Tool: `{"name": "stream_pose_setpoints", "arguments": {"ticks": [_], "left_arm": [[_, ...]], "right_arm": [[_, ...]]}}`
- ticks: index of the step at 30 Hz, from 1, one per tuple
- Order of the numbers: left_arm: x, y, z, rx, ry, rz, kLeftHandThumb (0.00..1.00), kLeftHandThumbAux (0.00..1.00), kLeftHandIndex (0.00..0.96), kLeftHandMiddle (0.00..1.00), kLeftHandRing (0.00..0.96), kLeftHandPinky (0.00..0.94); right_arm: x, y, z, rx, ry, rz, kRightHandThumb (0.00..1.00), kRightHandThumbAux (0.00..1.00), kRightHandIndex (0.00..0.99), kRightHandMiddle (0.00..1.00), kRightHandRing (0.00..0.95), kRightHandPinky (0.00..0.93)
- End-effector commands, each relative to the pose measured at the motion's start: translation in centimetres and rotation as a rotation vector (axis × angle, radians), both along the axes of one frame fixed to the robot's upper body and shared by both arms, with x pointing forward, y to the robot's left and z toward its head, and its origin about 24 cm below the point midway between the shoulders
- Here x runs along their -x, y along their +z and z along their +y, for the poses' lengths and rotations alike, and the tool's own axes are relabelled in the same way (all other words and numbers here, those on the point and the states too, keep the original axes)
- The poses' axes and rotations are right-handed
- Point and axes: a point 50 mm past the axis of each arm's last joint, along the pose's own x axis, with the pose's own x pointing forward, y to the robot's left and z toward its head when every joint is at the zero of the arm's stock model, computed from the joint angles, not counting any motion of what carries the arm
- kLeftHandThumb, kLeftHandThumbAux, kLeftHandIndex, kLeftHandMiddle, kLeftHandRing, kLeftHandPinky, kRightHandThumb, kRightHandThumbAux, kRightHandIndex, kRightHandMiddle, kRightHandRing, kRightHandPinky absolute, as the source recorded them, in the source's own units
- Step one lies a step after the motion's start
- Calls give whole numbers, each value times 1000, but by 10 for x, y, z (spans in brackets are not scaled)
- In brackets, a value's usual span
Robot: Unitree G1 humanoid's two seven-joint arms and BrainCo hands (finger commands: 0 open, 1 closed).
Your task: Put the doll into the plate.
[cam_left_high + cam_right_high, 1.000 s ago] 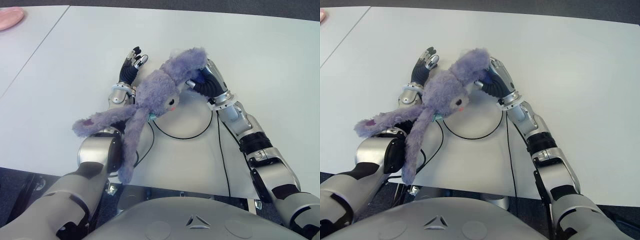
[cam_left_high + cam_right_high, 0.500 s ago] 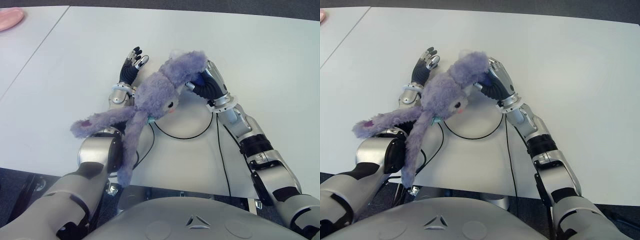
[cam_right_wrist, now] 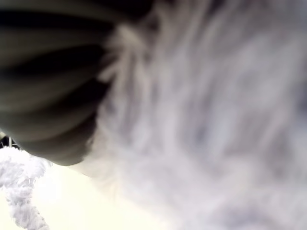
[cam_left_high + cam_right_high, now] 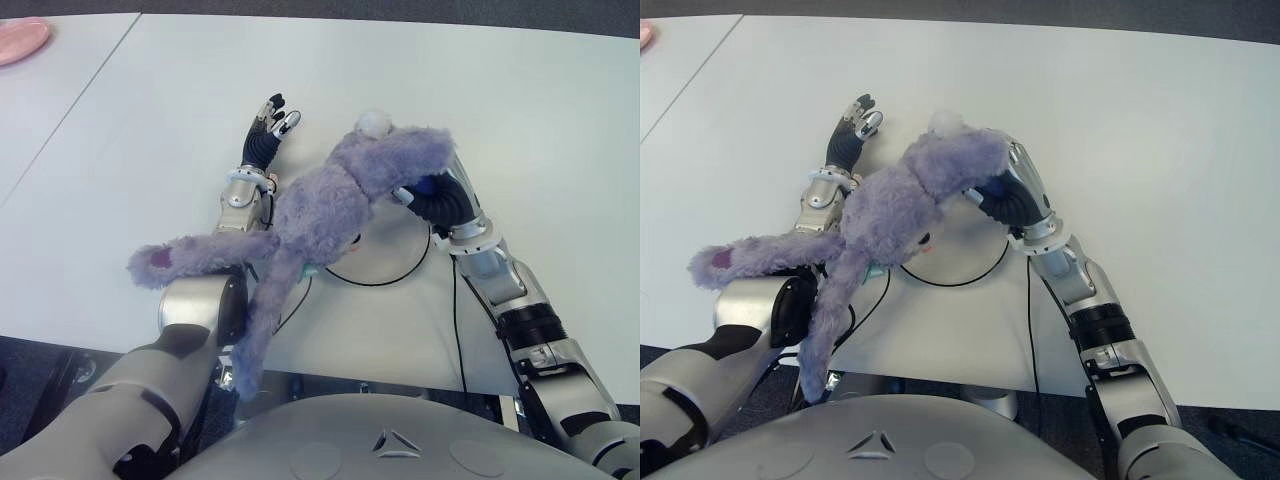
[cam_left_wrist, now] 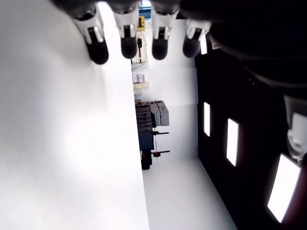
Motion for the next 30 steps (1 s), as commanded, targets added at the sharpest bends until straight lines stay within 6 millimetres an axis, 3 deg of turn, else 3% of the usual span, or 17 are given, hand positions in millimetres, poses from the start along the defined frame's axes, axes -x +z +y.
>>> {"name": "stream_pose_setpoints", "arguments": {"ticks": [1,15,30], "left_arm": [[85,-121,3,14,51,570,0,469,11,68,41,15],[85,-121,4,17,59,569,0,468,11,67,43,25],[85,-122,5,3,54,571,0,465,12,66,40,7]], "right_arm": [[14,0,1,-121,59,-81,703,724,438,858,850,844],[18,-6,6,-168,78,-139,707,722,439,887,870,877],[14,-15,5,33,95,-40,702,724,438,864,859,848]]}}
